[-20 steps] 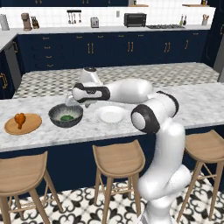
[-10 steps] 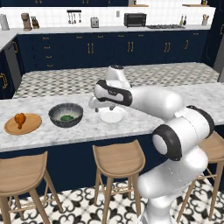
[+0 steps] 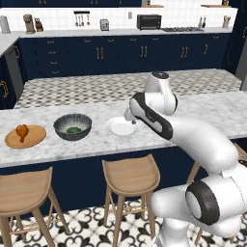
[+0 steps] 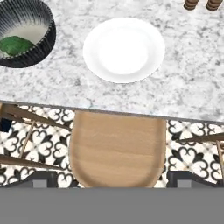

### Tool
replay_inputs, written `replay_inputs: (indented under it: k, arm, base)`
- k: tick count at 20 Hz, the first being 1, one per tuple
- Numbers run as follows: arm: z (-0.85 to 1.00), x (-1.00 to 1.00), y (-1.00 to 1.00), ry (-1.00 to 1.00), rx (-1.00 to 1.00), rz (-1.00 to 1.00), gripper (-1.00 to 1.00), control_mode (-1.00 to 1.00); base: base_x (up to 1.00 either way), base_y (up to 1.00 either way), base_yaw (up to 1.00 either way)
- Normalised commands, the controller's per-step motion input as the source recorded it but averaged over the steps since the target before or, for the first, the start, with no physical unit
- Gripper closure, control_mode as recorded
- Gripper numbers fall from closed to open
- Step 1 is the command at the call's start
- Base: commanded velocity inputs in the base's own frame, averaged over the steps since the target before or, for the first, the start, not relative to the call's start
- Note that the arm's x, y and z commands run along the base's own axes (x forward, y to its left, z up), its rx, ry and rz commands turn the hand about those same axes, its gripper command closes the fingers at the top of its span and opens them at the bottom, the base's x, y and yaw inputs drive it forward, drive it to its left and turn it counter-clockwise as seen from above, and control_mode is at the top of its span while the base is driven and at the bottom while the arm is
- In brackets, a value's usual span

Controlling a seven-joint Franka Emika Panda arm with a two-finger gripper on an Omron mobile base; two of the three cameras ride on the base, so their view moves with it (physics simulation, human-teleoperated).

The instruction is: Pick the chicken drumstick and broccoli from their plates and place them in the bowl. Then put the bowl in the fridge.

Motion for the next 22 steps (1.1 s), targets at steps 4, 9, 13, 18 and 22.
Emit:
replay_inputs:
  k: [4, 9, 13, 18, 22]
  arm:
    - [0.51, -0.86, -0.45, -0.04, 0.07, -0.21, -1.00, -1.00]
    - [0.39, -0.82, -0.18, -0.09, 0.04, -0.11, -1.00, -1.00]
    - [0.04, -0.25, 0.03, -0.02, 0.00, 0.00, -1.00, 1.00]
    - [0.00, 0.00, 0.00, 0.00, 0.00, 0.00, -1.00, 1.00]
    - [0.00, 0.00, 0.00, 0.00, 0.00, 0.00, -1.00, 1.00]
  base:
    - [0.00, 0.00, 0.00]
    - [0.00, 0.00, 0.00]
    - [-0.29, 0.71, 0.03]
    - [-0.10, 1.00, 0.11]
    - [0.26, 1.00, 0.04]
